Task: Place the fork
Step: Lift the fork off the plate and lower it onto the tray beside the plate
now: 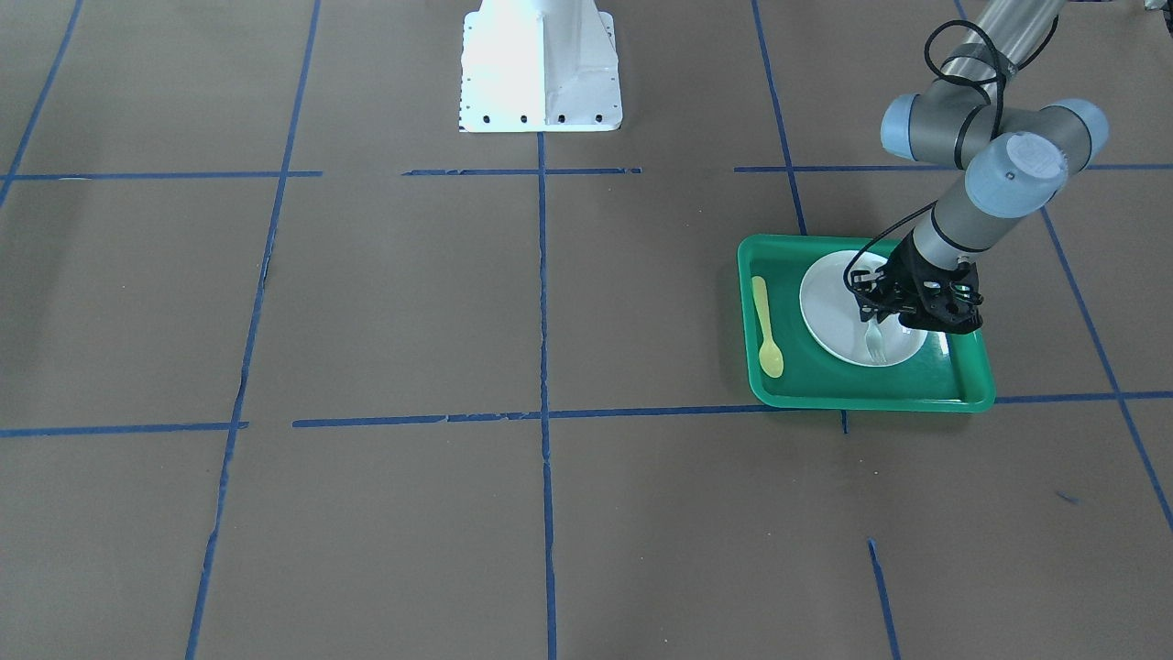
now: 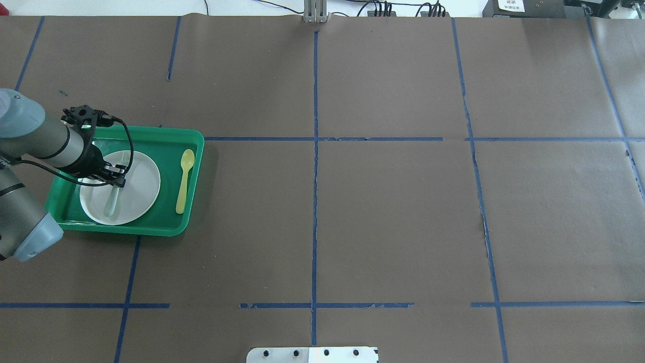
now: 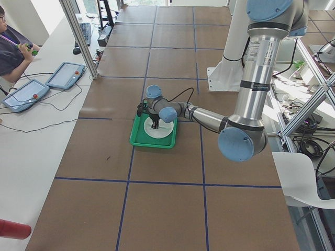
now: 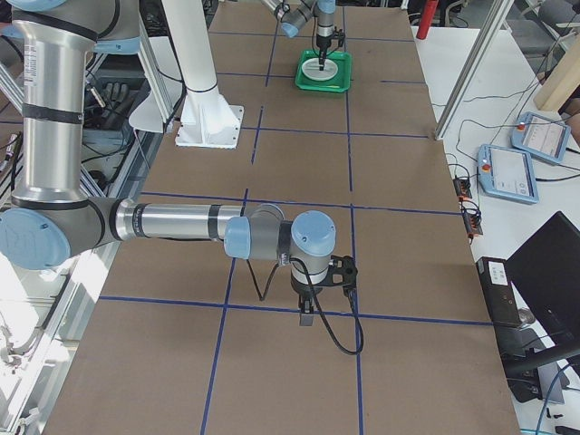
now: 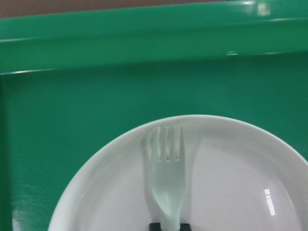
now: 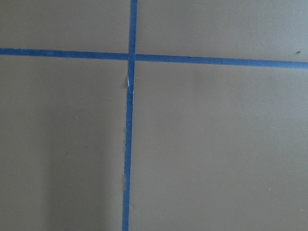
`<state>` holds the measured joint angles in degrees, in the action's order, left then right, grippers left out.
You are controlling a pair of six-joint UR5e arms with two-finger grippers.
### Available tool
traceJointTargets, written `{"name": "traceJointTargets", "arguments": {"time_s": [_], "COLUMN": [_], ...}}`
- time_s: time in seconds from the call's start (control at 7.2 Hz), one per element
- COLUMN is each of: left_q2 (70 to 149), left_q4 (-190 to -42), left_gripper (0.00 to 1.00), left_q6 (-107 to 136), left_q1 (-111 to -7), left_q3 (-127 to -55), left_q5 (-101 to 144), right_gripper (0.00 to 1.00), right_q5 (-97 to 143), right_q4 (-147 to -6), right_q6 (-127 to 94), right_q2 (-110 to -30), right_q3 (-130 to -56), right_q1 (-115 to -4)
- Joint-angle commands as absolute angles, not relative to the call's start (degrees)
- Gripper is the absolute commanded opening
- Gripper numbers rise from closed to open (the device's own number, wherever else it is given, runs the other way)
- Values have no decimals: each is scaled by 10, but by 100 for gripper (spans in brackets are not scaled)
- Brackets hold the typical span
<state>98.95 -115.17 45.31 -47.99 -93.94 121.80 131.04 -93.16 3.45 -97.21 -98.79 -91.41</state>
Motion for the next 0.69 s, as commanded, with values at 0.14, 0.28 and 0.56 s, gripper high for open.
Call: {"name": "traceJointTargets", "arguments": {"time_s": [0.14,0.28,0.56], "left_q2": [954,953,940], "left_q4": [-1144,-1144,-1150], "left_gripper": [0,0,0], "left_q6": [453,452,451], "left_q1": [-493,-520,-548], "left_q3": [-997,-988,-965], "left_q5": [1220,1221,1222], "right_gripper": [100,100,100], "right_q5": [1310,1310,1310], "right_q4": [-932,-932,-932], "right_q6": [34,34,35], "right_q2": [-972,-972,-972], "right_q3": [-988,-988,-988], "right_q1": [-914,-914,-914]}}
